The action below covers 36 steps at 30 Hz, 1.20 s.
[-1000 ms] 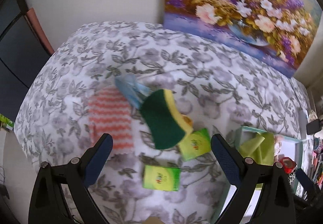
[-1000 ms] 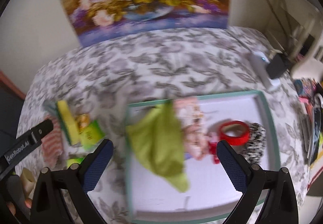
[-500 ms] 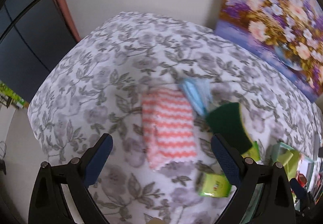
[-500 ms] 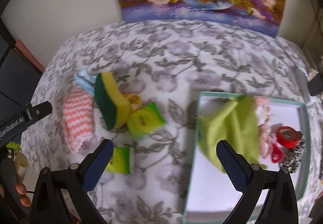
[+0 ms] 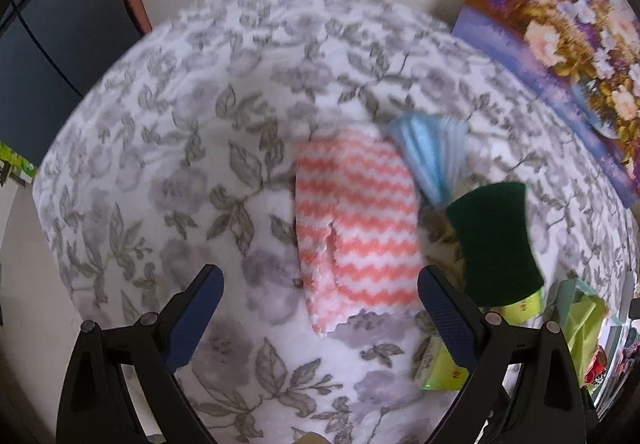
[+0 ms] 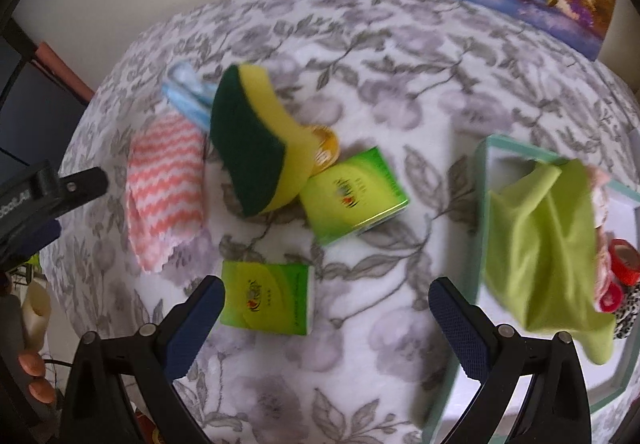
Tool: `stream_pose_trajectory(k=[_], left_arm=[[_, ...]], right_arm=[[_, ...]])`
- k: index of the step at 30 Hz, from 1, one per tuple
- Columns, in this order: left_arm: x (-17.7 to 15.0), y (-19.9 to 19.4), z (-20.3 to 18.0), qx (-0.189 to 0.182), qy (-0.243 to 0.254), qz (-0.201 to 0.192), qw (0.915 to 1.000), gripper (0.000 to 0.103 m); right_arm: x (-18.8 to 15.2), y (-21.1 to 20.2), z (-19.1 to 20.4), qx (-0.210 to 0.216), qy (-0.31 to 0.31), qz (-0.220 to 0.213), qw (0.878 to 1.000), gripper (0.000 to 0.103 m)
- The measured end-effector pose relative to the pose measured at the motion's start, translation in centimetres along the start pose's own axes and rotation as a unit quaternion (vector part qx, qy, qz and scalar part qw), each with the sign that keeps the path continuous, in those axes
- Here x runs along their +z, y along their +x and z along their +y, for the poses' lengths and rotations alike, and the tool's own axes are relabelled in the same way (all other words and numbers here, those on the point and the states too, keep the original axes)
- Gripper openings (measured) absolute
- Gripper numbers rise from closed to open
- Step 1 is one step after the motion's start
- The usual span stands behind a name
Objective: Organize soft objects
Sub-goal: 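Move both open tools back over the remaining pile, then grasp the green tissue pack with the right tool while the left tool grasps the zigzag cloth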
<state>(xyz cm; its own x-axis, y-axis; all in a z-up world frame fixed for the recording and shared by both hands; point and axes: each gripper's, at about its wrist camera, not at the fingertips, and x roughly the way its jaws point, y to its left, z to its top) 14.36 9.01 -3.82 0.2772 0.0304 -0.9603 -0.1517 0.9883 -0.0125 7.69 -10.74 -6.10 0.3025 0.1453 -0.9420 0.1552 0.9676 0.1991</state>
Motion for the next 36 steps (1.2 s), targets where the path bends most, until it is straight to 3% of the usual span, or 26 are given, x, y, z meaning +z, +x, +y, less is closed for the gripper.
stream_pose_trajectory(k=[8,25,36], left_arm=[[-0.2,3.1,1.4,0.001,-0.022,0.040,0.9990,0.098],[0.4,3.2,1.6,-0.019,-0.024,0.041,0.9987,0.098],[1.1,4.3,1.7,-0.068,-0.058,0.045,0.9950,0.098]], right_arm=[[-0.8,2.6,2.4,0.001,-0.023,0.026,0.999,0.103],[-1.6,5.9,4.4,-0.033,-0.036,0.038,0.998,0.102],[-1.4,5.3,2.2,-0.032,-0.013,0.029,0.999,0.085]])
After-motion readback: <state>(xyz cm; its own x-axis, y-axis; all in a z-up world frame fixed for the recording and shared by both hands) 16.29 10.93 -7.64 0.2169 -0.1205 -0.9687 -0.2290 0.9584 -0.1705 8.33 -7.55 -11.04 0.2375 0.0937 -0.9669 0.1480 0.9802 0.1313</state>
